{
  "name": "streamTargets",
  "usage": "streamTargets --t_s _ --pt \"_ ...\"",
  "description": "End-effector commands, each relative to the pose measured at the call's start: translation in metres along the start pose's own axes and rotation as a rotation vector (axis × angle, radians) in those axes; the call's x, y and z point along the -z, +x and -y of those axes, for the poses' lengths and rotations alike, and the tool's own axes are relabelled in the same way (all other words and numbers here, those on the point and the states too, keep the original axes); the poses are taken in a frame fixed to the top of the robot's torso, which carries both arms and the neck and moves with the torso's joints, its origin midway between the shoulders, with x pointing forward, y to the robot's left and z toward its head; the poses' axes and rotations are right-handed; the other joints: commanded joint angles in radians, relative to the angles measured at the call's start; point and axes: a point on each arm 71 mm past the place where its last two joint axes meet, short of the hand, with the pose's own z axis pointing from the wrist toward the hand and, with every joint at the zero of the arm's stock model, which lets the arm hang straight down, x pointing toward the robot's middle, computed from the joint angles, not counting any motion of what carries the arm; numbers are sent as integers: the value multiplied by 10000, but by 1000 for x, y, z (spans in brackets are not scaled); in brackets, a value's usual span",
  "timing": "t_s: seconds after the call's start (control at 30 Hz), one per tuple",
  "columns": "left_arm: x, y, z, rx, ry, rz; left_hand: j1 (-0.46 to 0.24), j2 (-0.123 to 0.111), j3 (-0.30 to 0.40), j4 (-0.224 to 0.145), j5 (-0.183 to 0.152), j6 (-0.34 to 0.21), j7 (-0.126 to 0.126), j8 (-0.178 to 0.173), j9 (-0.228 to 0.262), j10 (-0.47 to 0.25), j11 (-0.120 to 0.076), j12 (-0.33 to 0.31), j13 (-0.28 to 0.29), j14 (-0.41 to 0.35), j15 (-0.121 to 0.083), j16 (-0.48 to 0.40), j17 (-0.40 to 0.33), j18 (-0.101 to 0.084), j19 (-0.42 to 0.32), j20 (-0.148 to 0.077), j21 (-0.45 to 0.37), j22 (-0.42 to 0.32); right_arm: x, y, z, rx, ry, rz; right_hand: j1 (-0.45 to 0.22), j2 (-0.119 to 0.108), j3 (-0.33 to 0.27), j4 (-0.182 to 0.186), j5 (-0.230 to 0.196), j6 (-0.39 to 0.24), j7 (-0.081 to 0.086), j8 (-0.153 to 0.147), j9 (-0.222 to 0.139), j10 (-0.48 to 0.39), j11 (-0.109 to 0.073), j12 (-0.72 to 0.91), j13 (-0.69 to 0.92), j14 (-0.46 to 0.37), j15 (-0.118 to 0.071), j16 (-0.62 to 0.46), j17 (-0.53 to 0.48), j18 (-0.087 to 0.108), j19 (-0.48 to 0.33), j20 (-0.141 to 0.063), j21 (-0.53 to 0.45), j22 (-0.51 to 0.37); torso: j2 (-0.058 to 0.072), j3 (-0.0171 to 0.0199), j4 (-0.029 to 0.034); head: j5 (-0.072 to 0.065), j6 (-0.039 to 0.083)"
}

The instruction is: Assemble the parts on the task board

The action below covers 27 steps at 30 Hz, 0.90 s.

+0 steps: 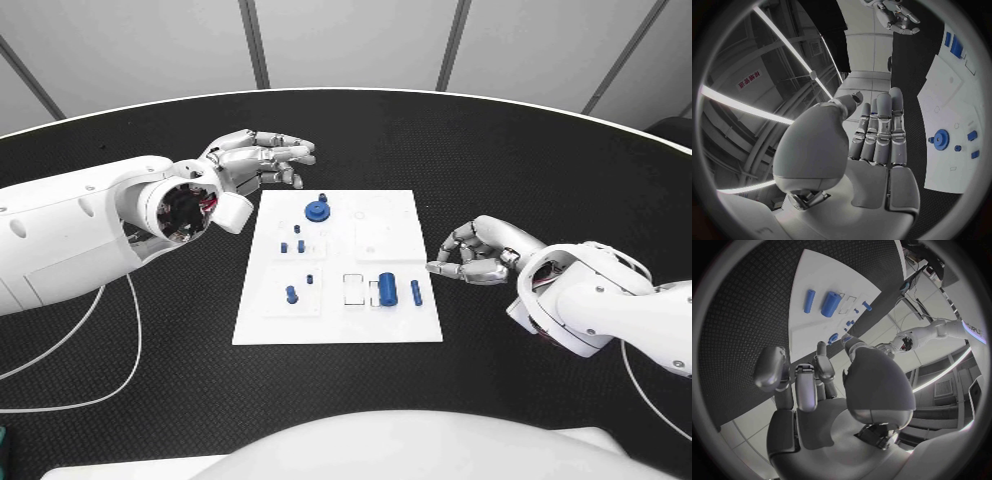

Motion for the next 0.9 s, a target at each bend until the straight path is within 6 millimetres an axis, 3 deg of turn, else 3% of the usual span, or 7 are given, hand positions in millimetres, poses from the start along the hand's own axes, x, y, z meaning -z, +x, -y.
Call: streamTargets --t_s 0.03,0.53,0.73,0.9 --pt "0 0 0 1 2 -8 0 122 -43 -7 -48 -13 60 49 16 -59 -18 33 11 -59 6 -1 16 68 17 73 -58 -10 -6 7 -3 -6 95 -57 -114 -18 -65 89 -32 -117 0 44 20 24 -3 44 24 812 -23 49 1431 -149 45 12 24 365 15 -23 4 -18 1" --pt "-1 2 0 4 1 -72 0 122 -43 -7 -48 -13 60 49 16 -59 -18 33 11 -59 6 -1 16 68 17 73 -58 -10 -34 42 -26 -17 -90 -498 -328 -2 -502 151 -95 -548 128 -198 -16 -38 108 79 170 817 65 89 1484 -138 -6 74 -70 387 20 2 14 39 1" --pt "-1 3 0 5 1 -102 -4 132 -50 -5 -48 -9 57 60 19 -58 -19 41 13 -62 5 -1 25 68 19 72 -64 -14 -39 54 -29 72 -63 -837 -403 19 -600 162 -100 -584 146 -220 -14 -42 127 96 207 818 83 95 1493 -138 -12 91 -72 399 16 -21 10 44 1" --pt "-1 3 0 5 -2 -92 -4 132 -50 -5 -48 -9 57 60 19 -58 -19 41 13 -62 5 -1 25 68 19 72 -64 -14 -42 61 -26 174 92 -1117 -482 53 -677 167 -103 -583 152 -222 -7 -29 134 130 255 823 93 111 1519 -140 -11 102 -56 416 19 -17 11 57 1"
